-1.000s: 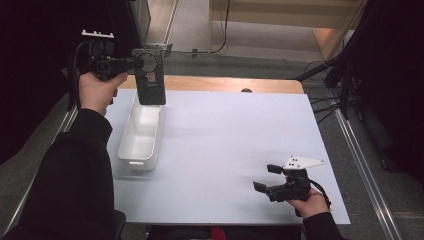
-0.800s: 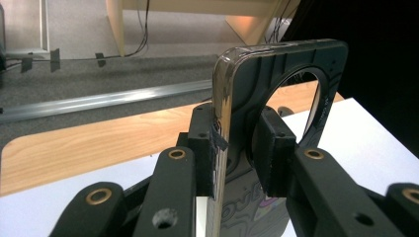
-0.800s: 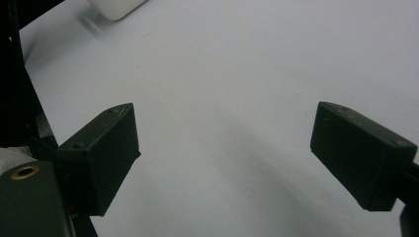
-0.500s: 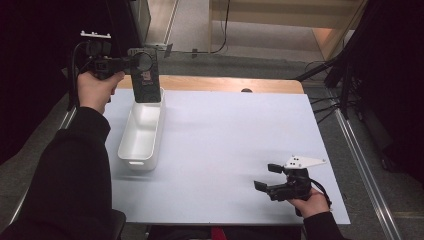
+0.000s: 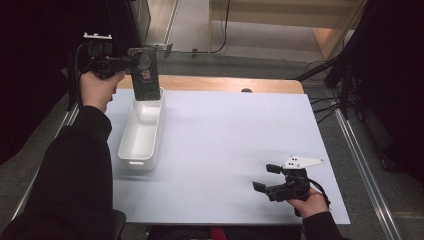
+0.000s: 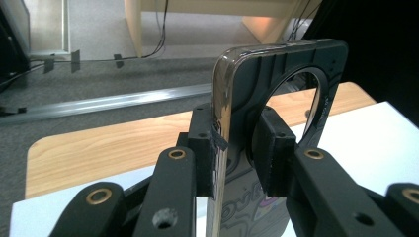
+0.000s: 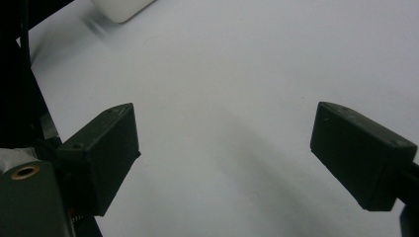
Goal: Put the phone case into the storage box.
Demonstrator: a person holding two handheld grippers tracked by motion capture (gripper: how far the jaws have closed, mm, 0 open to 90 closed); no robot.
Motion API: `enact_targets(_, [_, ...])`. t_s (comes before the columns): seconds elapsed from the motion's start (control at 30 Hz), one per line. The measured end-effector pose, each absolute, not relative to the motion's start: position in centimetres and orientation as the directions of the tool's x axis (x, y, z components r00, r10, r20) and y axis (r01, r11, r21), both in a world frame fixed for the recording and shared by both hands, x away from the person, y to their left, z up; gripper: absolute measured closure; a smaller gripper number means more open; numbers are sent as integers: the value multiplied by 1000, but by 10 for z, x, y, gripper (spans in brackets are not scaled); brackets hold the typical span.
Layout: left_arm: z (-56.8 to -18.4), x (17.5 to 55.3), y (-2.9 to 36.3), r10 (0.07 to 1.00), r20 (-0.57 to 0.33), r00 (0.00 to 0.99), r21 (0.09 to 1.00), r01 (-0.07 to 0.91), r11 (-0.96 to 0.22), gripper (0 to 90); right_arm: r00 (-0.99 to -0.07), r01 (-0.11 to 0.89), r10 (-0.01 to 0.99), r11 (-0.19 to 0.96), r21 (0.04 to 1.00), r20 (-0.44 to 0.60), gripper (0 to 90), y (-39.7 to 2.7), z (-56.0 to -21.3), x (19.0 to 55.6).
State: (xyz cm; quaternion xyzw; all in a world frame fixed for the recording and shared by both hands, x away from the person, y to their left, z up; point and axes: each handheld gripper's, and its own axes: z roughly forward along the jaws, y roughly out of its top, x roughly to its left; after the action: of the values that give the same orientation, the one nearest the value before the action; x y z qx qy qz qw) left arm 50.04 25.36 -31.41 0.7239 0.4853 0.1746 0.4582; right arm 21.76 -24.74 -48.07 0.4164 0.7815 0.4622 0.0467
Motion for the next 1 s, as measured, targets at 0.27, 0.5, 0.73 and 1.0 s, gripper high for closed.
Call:
enact_targets(0.27, [-326,511,252,861,-212,463,820,563,-100,719,-650,612,692,232,756,313,104,-245,-481,218])
enact_targets(0.5, [-333,515,252,867,-191,460,816,566,-120,720,-650,610,694,232,757,311,105,-246,-481,218])
enact_targets(0.73, [-341,518,254,873,-182,453,816,565,-123,719,-650,612,692,232,756,314,105,-245,-482,219])
enact_targets(1.0, [-351,517,257,876,-202,438,825,558,-89,719,-646,615,696,231,754,314,104,-246,-482,219])
